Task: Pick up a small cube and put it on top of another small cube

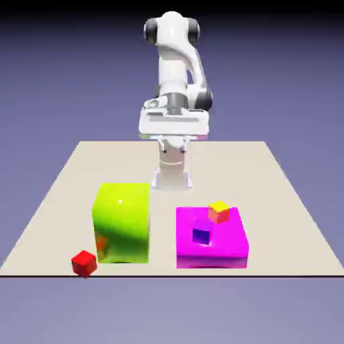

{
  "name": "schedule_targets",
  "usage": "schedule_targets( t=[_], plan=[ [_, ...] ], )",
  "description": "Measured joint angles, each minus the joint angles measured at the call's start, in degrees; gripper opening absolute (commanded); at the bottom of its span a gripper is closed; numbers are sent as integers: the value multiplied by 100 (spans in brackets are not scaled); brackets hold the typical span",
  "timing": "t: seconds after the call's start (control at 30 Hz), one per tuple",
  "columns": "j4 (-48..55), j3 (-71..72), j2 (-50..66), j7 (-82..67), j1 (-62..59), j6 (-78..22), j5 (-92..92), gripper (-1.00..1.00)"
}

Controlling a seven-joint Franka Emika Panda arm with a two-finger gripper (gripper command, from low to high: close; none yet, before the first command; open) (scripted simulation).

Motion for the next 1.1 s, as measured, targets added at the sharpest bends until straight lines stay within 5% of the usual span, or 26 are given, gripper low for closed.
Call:
schedule_targets(
  t=[0.6, 1.1],
  plan=[
    [1996, -3769, 3504, 2595, 1749, -200, 4318, 0],
    [264, -3636, 3237, 3799, -1207, -2093, 2771, 0]
  ],
)
